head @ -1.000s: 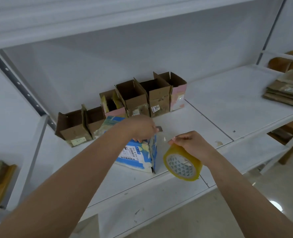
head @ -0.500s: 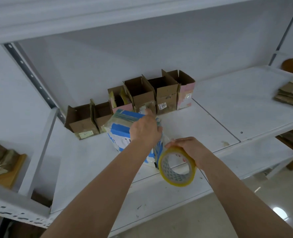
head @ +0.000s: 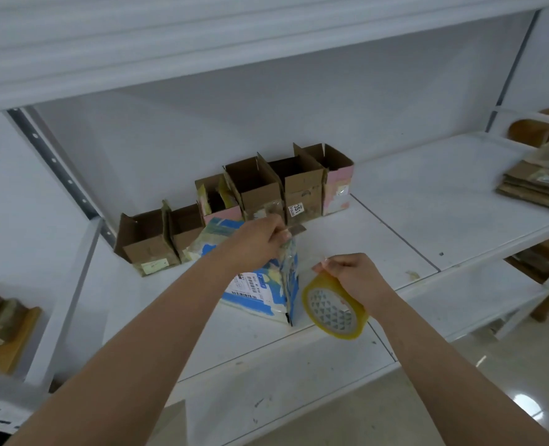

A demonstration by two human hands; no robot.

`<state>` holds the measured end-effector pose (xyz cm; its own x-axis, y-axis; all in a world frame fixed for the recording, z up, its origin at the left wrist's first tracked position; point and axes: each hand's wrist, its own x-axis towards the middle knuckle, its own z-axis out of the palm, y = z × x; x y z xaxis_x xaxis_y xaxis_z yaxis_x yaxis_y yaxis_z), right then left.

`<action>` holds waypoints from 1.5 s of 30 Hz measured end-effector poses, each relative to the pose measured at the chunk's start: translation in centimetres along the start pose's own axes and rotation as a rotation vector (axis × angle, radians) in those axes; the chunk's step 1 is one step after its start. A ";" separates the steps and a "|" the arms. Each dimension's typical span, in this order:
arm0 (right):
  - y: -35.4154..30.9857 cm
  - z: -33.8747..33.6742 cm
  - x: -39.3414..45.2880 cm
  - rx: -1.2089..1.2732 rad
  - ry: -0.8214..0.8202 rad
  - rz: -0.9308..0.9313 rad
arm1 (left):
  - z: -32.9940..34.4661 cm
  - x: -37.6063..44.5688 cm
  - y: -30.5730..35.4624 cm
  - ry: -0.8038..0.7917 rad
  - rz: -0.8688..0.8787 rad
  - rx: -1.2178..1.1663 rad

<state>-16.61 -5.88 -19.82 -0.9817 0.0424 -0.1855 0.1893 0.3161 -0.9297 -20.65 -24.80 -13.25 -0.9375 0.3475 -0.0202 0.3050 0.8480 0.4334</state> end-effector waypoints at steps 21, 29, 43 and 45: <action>0.4 0.3 0.3 -0.211 0.069 -0.141 | 0.8 1.3 3.6 -0.245 -0.077 0.753; 0.4 0.5 0.1 -0.081 0.071 -0.076 | -0.2 0.8 2.7 -0.204 -0.070 0.564; 4.6 -0.1 -0.5 0.064 0.047 0.088 | 4.2 1.5 0.2 0.343 -0.325 0.337; 5.0 -0.7 -0.4 0.071 0.065 0.101 | 4.1 1.8 0.5 0.328 -0.345 0.384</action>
<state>-15.26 -3.64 -24.18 -0.9564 0.1328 -0.2602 0.2856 0.2390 -0.9280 -21.47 -22.08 -16.76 -0.9771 -0.0627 0.2034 -0.0441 0.9945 0.0947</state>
